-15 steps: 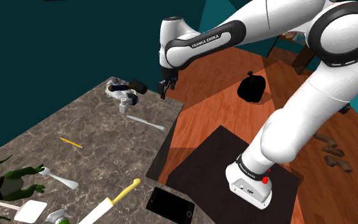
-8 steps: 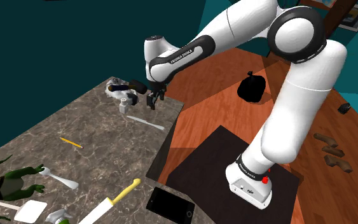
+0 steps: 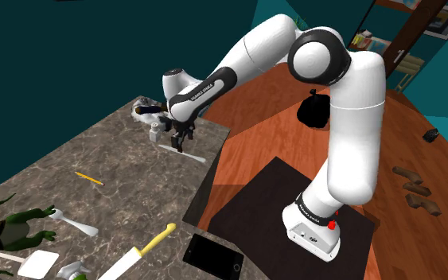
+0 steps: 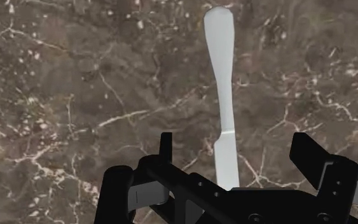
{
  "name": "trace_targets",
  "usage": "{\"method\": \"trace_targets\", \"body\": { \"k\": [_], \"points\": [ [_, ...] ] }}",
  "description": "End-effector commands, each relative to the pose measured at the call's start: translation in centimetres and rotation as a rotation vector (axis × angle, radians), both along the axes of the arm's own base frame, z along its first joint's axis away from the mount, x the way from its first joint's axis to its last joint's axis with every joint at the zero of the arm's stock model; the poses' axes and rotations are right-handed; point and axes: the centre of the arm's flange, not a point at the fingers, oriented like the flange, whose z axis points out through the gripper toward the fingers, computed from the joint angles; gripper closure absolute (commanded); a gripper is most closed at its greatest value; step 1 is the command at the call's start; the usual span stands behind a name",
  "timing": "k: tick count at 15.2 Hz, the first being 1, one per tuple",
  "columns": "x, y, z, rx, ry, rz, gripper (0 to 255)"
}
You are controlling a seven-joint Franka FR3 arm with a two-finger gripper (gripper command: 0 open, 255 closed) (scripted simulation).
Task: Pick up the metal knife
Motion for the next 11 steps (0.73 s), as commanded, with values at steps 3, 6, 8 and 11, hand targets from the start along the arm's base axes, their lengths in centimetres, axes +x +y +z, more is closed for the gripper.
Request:
{"method": "trace_targets", "body": {
  "k": [3, 6, 8, 11],
  "points": [
    [0.3, 0.5, -2.3, 0.000, 0.006, 0.004, 0],
    [0.3, 0.5, -3.9, 0.000, 0.006, 0.004, 0],
    [0.3, 0.5, -4.7, 0.000, 0.006, 0.004, 0],
    [0.2, 0.5, -4.8, 0.000, 0.006, 0.004, 255]
  ]
}}
